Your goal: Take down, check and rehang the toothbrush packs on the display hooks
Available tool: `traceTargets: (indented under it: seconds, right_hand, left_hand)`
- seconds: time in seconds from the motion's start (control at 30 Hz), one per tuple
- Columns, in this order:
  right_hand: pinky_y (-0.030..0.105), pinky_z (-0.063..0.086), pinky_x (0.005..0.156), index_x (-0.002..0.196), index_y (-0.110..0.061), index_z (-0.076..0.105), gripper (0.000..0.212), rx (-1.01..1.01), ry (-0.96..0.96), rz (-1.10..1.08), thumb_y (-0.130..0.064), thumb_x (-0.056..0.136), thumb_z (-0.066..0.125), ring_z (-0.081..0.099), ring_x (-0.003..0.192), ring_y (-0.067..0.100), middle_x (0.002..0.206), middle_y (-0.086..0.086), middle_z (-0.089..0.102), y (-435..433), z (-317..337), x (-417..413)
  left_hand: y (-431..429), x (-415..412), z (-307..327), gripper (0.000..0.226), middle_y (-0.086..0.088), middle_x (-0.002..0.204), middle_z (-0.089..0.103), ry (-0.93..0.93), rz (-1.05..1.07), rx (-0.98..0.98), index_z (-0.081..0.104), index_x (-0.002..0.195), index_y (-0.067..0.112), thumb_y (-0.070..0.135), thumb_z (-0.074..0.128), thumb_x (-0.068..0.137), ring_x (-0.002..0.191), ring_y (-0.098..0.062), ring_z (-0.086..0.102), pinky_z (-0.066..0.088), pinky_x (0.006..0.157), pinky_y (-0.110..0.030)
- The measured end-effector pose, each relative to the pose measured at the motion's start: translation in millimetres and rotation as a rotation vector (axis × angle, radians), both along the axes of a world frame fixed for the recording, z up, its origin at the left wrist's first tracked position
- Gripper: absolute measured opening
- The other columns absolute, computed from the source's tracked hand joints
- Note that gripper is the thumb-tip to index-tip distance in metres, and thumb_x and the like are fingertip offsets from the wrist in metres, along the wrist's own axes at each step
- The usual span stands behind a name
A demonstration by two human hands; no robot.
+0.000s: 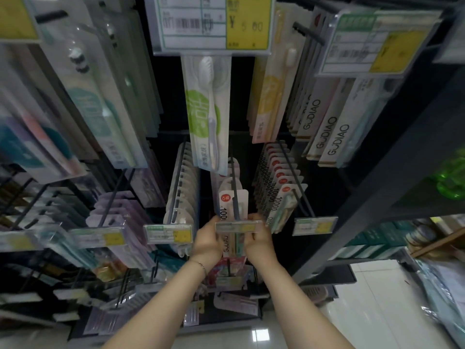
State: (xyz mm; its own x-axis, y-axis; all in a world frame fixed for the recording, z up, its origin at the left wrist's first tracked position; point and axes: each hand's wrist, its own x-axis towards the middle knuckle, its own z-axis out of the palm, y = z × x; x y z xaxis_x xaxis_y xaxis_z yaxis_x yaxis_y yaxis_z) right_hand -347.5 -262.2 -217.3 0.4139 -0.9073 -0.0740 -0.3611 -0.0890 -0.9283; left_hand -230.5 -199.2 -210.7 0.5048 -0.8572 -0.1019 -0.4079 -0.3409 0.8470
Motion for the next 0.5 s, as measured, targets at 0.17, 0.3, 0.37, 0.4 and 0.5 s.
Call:
traceTargets:
  seconds: [0.17, 0.3, 0.37, 0.4, 0.5]
  right_hand:
    - [0.025, 0.051, 0.085, 0.119, -0.032, 0.048, 0.024, 0.017, -0.036, -0.024, -0.018, 0.103, 0.037, 0.062, 0.094, 0.006, 0.098, -0.01, 0.062, 20.7, 0.6, -7.1]
    - [0.03, 0.053, 0.083, 0.114, -0.024, 0.053, 0.018, -0.045, 0.004, -0.053, -0.021, 0.103, 0.039, 0.062, 0.091, 0.003, 0.099, -0.007, 0.065, 34.2, -3.5, -12.0]
    - [0.029, 0.052, 0.077, 0.108, -0.018, 0.054, 0.015, -0.077, 0.031, -0.074, -0.02, 0.102, 0.04, 0.063, 0.084, 0.006, 0.092, -0.005, 0.065, 41.1, -5.2, -13.9]
    - [0.028, 0.05, 0.071, 0.104, -0.016, 0.053, 0.014, -0.092, 0.037, -0.084, -0.02, 0.102, 0.04, 0.062, 0.078, 0.006, 0.086, -0.005, 0.064, 44.5, -5.3, -14.7]
    - [0.025, 0.045, 0.063, 0.097, -0.014, 0.052, 0.013, -0.121, 0.043, -0.109, -0.019, 0.102, 0.041, 0.058, 0.068, 0.006, 0.075, -0.005, 0.059, 54.2, -3.9, -17.4]
  left_hand:
    - [17.2, -8.9, 4.5, 0.03, 0.013, 0.096, 0.054, 0.044, -0.013, -0.041, 0.056, 0.113, 0.025, 0.003, 0.04, 0.099, 0.086, -0.001, 0.049, 0.032, 0.069, -0.001]
    - [32.7, -9.1, -1.3, 0.03, 0.016, 0.096, 0.059, 0.023, -0.1, -0.084, 0.054, 0.104, 0.028, 0.002, 0.041, 0.098, 0.083, 0.01, 0.053, 0.037, 0.071, 0.004]
    - [40.1, -9.4, -4.8, 0.025, 0.012, 0.095, 0.062, -0.023, -0.133, -0.089, 0.055, 0.1, 0.025, 0.004, 0.042, 0.098, 0.085, 0.008, 0.056, 0.041, 0.075, -0.003]
    - [43.2, -9.3, -6.5, 0.023, 0.009, 0.095, 0.064, -0.046, -0.141, -0.097, 0.057, 0.101, 0.022, 0.005, 0.042, 0.097, 0.086, 0.004, 0.058, 0.043, 0.077, -0.008]
    - [50.0, -9.4, -8.1, 0.019, 0.002, 0.095, 0.064, -0.083, -0.161, -0.129, 0.059, 0.101, 0.013, 0.005, 0.042, 0.097, 0.088, -0.007, 0.06, 0.044, 0.079, -0.016]
